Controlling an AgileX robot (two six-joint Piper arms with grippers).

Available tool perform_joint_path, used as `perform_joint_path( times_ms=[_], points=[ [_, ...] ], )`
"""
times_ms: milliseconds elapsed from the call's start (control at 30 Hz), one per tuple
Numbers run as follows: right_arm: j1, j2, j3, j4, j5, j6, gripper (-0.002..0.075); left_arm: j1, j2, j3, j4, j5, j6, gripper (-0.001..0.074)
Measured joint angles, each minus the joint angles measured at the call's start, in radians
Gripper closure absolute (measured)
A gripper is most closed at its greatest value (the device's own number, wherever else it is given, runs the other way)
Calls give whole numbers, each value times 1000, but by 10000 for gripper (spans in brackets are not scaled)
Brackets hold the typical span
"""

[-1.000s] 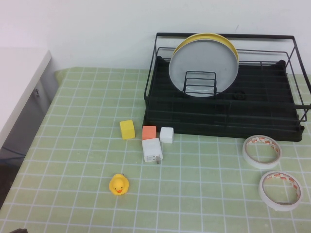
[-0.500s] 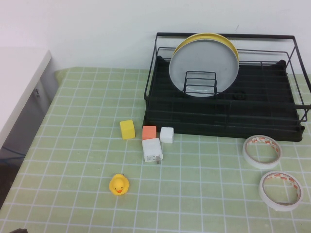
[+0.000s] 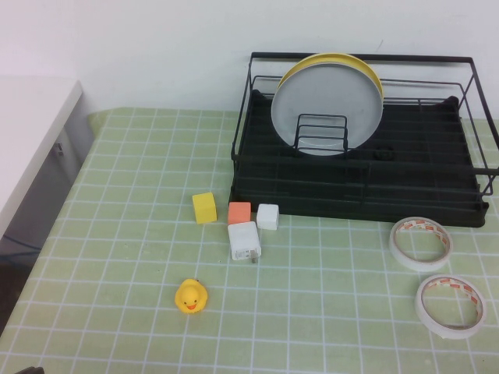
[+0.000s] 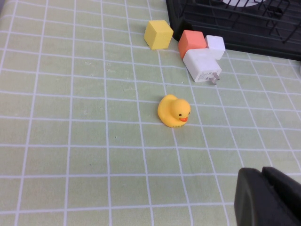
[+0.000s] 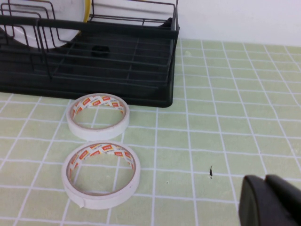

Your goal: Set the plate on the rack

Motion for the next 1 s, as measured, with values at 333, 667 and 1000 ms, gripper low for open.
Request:
perform_joint_path(
  times_ms=[333,667,1000],
  points=[
    [0,0,0,2,2,0,716,0,0,2,0,0,0,736],
    [0,0,0,4,6,0,716,0,-155,198,291,-232,-259,736],
    [0,0,-1,8,6,-2,716,0,-259,321,479,-371,-435,736]
  ],
)
